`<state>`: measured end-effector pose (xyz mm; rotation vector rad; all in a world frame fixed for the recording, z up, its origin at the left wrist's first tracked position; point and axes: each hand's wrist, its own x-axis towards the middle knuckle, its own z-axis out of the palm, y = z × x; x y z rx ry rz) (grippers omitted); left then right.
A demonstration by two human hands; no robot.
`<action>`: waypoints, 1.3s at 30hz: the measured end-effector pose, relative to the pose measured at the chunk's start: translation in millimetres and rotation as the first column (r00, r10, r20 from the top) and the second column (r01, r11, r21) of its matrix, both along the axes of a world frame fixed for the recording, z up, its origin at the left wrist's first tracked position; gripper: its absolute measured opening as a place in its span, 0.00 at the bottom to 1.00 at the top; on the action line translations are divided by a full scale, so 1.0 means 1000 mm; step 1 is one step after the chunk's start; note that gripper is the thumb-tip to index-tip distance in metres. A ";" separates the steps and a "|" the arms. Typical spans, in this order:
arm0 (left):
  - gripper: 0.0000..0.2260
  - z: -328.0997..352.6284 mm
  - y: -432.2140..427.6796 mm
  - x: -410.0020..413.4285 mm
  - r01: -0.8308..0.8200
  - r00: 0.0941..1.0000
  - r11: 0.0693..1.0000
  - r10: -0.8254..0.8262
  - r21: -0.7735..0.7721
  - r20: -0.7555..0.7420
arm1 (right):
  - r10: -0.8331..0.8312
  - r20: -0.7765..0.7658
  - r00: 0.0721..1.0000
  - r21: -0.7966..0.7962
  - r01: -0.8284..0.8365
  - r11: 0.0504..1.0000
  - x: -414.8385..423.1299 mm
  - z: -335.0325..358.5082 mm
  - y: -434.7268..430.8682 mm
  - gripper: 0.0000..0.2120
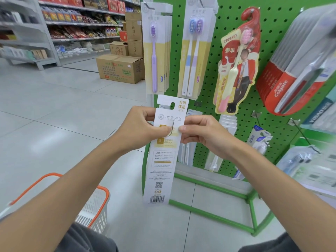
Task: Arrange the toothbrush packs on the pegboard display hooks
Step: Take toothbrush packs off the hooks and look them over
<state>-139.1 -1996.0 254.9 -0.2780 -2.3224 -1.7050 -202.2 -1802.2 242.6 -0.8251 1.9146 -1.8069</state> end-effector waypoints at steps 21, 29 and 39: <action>0.42 -0.073 -0.027 -0.026 0.167 0.457 0.936 -0.353 0.310 0.816 | -0.084 0.309 0.947 -0.296 0.180 0.938 -0.001 -0.013 -0.022 0.06; 0.30 -0.084 -0.044 -0.043 -0.316 0.682 0.933 0.348 -0.170 0.643 | 0.063 0.706 0.705 -0.332 0.251 0.909 -0.012 -0.017 -0.011 0.24; 0.22 -0.107 -0.070 -0.053 -0.578 0.711 0.815 0.529 -0.045 0.464 | -0.464 0.491 0.738 0.170 0.441 0.881 -0.018 -0.046 -0.026 0.12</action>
